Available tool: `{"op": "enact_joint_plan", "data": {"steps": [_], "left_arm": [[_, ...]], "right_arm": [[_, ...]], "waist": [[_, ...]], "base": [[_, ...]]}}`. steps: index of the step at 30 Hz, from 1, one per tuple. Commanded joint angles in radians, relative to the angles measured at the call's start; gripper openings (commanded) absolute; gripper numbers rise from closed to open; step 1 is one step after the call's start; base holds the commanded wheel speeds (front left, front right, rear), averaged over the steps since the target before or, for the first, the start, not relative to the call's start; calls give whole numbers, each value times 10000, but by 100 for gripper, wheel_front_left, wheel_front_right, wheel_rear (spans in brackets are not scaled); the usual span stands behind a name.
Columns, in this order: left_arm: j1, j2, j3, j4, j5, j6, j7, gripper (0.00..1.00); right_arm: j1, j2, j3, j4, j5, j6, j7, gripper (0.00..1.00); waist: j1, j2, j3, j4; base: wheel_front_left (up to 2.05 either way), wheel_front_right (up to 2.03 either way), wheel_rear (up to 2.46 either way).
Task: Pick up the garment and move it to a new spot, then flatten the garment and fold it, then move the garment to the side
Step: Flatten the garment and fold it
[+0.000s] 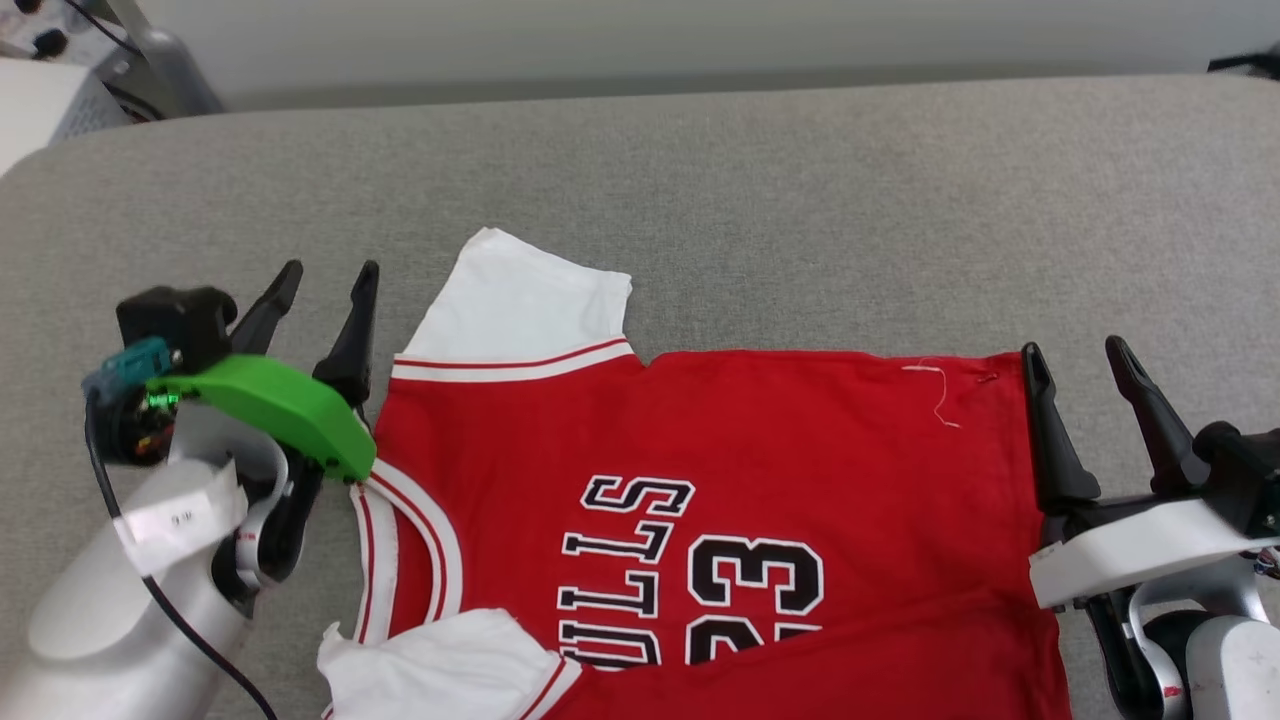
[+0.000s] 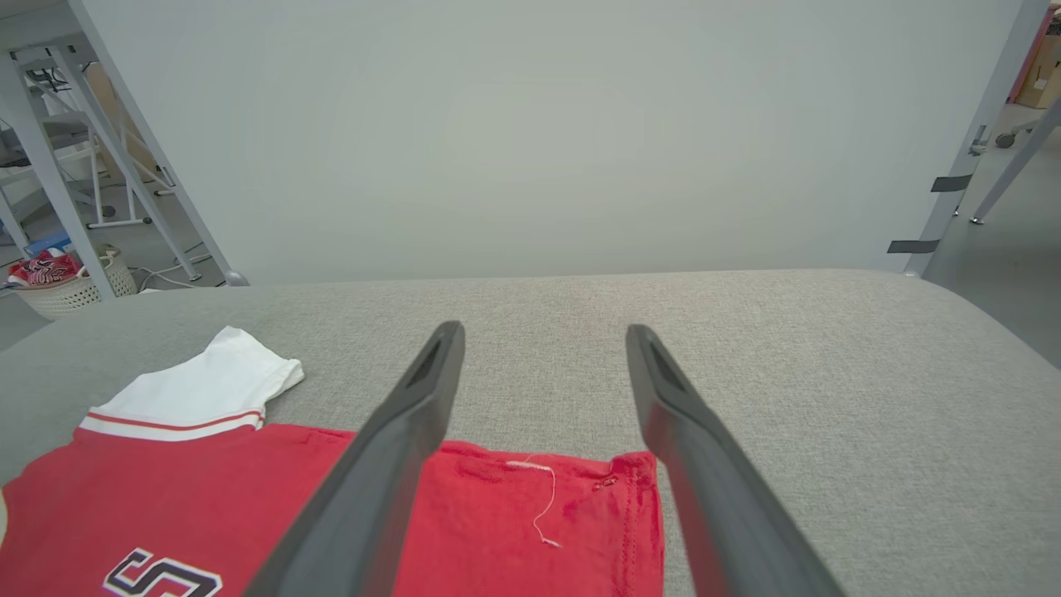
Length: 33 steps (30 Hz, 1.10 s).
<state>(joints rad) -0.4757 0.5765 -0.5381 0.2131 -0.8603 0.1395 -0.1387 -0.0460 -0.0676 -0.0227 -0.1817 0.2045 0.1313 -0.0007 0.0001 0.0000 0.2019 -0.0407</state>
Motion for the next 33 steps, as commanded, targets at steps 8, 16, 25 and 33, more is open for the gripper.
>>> {"op": "enact_joint_plan", "data": {"steps": [8, 16, 25, 33], "left_arm": [[-2534, 192, 19, 1345, -802, -1724, 1790, 100], [-4412, 1019, -450, 2816, -2050, -2464, 5913, 100], [-5126, 1223, -655, 3946, -2673, -2493, 7920, 100], [-4765, 866, -1080, 4785, -3058, -2553, 9028, 89]], "right_arm": [[-843, 115, 217, 209, 111, -6, -363, 100], [-1220, 156, 392, 739, 446, -6, -724, 100], [-1459, 170, 655, 1240, 963, -6, -1129, 100], [-1653, 172, 760, 1605, 1253, -6, -1314, 100]], "waist": [[-1, 0, 1732, -1256], [-1, 0, 2328, -1925], [-1, 0, 3040, -2379], [-1, 0, 3342, -2539]], "base": [[0, 0, 0], [0, 0, 0], [0, 0, 0], [0, 0, 0]]}}
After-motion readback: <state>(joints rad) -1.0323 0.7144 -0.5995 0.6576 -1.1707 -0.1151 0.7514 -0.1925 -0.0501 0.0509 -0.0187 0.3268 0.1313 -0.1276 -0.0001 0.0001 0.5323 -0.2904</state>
